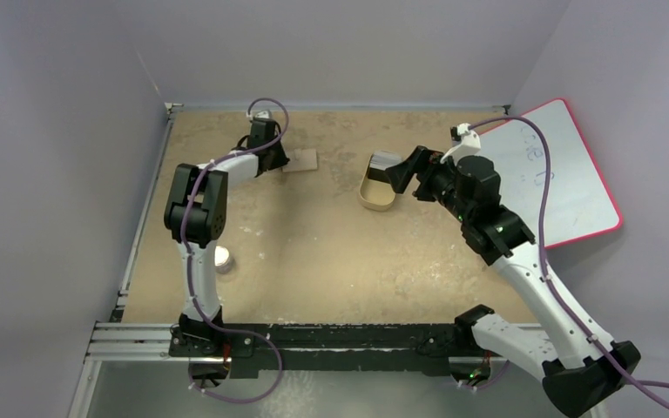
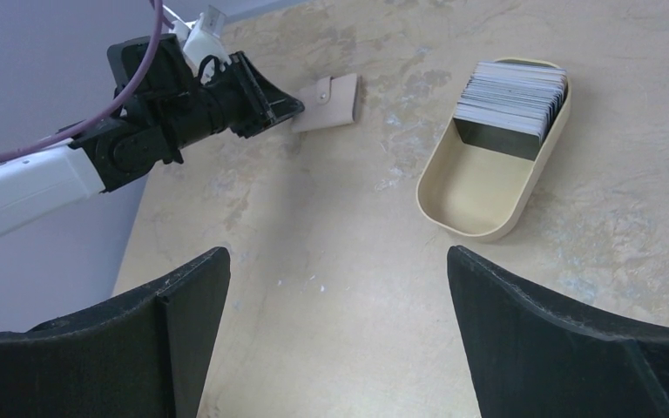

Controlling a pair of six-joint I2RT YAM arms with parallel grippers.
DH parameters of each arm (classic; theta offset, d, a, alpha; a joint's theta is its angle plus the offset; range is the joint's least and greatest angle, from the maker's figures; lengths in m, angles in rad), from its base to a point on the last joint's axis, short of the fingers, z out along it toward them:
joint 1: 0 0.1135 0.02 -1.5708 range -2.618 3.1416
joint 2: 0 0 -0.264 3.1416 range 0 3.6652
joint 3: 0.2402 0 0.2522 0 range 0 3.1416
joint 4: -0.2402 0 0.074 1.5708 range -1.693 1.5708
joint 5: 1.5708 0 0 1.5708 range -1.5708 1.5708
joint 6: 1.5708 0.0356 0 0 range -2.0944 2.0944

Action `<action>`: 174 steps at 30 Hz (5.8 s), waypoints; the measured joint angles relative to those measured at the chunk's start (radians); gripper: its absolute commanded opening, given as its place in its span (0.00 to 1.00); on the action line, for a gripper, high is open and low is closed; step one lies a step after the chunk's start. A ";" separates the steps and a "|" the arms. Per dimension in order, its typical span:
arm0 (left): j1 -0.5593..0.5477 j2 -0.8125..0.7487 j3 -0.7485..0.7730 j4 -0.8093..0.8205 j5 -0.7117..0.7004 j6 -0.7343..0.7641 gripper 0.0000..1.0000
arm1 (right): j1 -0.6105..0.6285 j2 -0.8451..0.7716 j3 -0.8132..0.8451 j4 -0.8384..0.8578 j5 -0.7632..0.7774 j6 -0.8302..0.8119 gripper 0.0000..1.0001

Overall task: Put the credit cards into the card holder
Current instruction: Move the card holder to the center of the board, then open the card holder at the center of the board.

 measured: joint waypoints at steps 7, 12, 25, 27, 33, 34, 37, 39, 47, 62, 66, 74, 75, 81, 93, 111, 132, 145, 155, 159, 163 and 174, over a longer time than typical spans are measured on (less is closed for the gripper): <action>0.000 0.000 0.045 -0.067 0.040 -0.006 0.00 | 0.000 0.002 -0.005 -0.007 0.003 0.009 0.94; 0.001 0.000 0.078 -0.140 0.156 -0.032 0.00 | 0.000 -0.005 -0.056 -0.005 0.022 0.022 0.93; -0.019 -0.217 -0.084 -0.373 0.414 -0.023 0.00 | 0.000 0.028 -0.120 0.000 0.003 -0.019 0.90; -0.027 -0.267 -0.105 -0.419 0.455 0.003 0.00 | 0.000 0.048 -0.122 0.005 -0.015 -0.031 0.90; -0.079 -0.381 -0.201 -0.496 0.513 0.048 0.00 | 0.000 0.089 -0.167 0.047 -0.093 -0.056 0.85; -0.098 -0.382 -0.208 -0.510 0.513 0.056 0.00 | 0.001 0.088 -0.183 0.059 -0.110 -0.055 0.84; -0.161 -0.370 -0.215 -0.536 0.518 0.084 0.00 | 0.010 0.090 -0.227 0.091 -0.142 -0.053 0.82; -0.194 -0.353 -0.215 -0.544 0.533 0.100 0.01 | 0.016 0.100 -0.241 0.104 -0.152 -0.049 0.79; -0.216 -0.336 -0.215 -0.565 0.480 0.103 0.31 | 0.068 0.202 -0.280 0.173 -0.167 -0.037 0.71; -0.195 -0.961 -0.468 -0.476 -0.093 -0.034 0.50 | 0.339 0.592 -0.111 0.215 -0.087 -0.061 0.52; -0.195 -1.132 -0.537 -0.472 -0.208 -0.033 0.57 | 0.388 0.668 -0.027 0.195 -0.041 -0.072 0.50; -0.195 -1.301 -0.593 -0.461 -0.294 -0.025 0.64 | 0.406 0.732 0.040 0.165 0.034 -0.089 0.49; -0.195 -1.307 -0.593 -0.461 -0.302 -0.025 0.64 | 0.406 0.742 0.048 0.158 0.037 -0.089 0.49; -0.195 -1.349 -0.593 -0.461 -0.347 -0.025 0.64 | 0.406 0.775 0.075 0.110 0.053 -0.093 0.48; -0.195 -1.368 -0.595 -0.461 -0.377 -0.024 0.63 | 0.418 0.822 0.093 0.098 0.042 -0.109 0.42; -0.195 -1.348 -0.605 -0.461 -0.382 -0.024 0.63 | 0.478 0.875 0.132 0.066 0.128 -0.099 0.12; -0.195 -1.317 -0.607 -0.463 -0.386 -0.026 0.61 | 0.354 0.711 -0.043 0.218 0.010 -0.017 0.00; -0.195 -1.170 -0.632 -0.459 -0.264 -0.074 0.60 | 0.288 0.481 -0.113 0.311 -0.198 0.063 0.00; -0.195 -1.108 -0.753 -0.378 -0.075 -0.193 0.58 | 0.265 0.452 -0.196 0.428 -0.380 0.180 0.00; -0.195 -1.080 -0.758 -0.354 -0.030 -0.218 0.54 | 0.229 0.454 -0.221 0.439 -0.454 0.220 0.00; -0.195 -1.066 -0.759 -0.348 -0.014 -0.221 0.53 | 0.217 0.445 -0.231 0.503 -0.542 0.290 0.00; -0.195 -1.017 -0.755 -0.340 0.038 -0.206 0.43 | 0.147 0.442 -0.320 0.598 -0.633 0.414 0.00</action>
